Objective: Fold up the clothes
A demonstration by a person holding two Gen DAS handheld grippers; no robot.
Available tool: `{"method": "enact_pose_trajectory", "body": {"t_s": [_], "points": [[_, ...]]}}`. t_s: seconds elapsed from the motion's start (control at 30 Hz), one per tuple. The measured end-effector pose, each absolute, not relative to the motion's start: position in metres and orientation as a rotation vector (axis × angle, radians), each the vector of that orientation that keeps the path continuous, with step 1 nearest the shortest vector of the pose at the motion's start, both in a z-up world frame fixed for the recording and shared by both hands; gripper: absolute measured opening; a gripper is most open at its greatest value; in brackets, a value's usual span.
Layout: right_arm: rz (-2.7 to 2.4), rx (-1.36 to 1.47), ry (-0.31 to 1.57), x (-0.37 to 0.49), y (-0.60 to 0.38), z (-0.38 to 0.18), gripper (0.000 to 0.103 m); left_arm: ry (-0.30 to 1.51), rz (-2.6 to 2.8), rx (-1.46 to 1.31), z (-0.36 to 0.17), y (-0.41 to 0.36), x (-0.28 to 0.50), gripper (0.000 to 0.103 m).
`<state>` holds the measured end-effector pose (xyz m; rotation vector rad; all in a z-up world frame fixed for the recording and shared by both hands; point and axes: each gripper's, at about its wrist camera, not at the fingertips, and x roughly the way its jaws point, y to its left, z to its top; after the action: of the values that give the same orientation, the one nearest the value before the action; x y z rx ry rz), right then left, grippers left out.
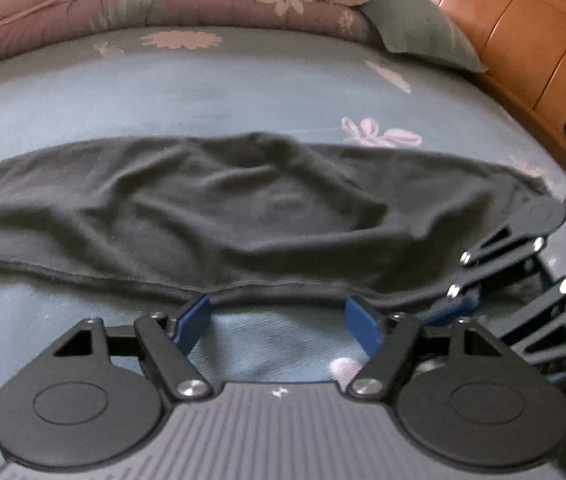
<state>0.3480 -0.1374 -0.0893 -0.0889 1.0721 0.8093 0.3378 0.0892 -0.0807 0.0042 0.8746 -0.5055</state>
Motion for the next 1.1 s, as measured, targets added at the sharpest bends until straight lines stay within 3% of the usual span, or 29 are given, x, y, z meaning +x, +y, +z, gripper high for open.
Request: {"method": "enact_pose_trajectory", "body": {"t_s": [0.1,0.2,0.43,0.6,0.8,0.93,0.97,1.0,1.1], "points": [[0.783,-0.088,1.004,0.346,-0.147,-0.072,0.015,0.810,-0.506,0.001,-0.075,0.079,0.346,0.075],[0.692,-0.128,0.956,0.345,-0.161,-0.061,0.016,0.912,-0.456,0.007,-0.096,0.072,0.356,0.073],[0.659,-0.114,1.012,0.335,-0.199,-0.061,0.033,0.978,-0.473,0.123,-0.086,0.077,0.333,0.074],[0.603,-0.127,1.043,0.331,-0.217,-0.067,0.033,0.835,-0.489,0.027,-0.053,0.066,0.362,0.075],[0.511,-0.166,1.056,0.331,-0.225,-0.080,0.036,0.911,-0.475,-0.095,-0.080,0.043,0.423,0.074],[0.517,-0.151,1.043,0.328,-0.227,-0.085,0.043,0.883,-0.356,-0.250,-0.098,0.077,0.446,0.064],[0.520,-0.150,1.039,0.329,-0.226,-0.087,0.044,0.880,-0.338,-0.277,-0.098,0.086,0.450,0.048],[0.524,-0.149,1.034,0.330,-0.226,-0.089,0.044,0.881,-0.318,-0.300,-0.097,0.096,0.453,0.040],[0.533,-0.139,1.023,0.327,-0.229,-0.087,0.045,0.888,-0.273,-0.335,-0.089,0.117,0.455,0.041]]}}
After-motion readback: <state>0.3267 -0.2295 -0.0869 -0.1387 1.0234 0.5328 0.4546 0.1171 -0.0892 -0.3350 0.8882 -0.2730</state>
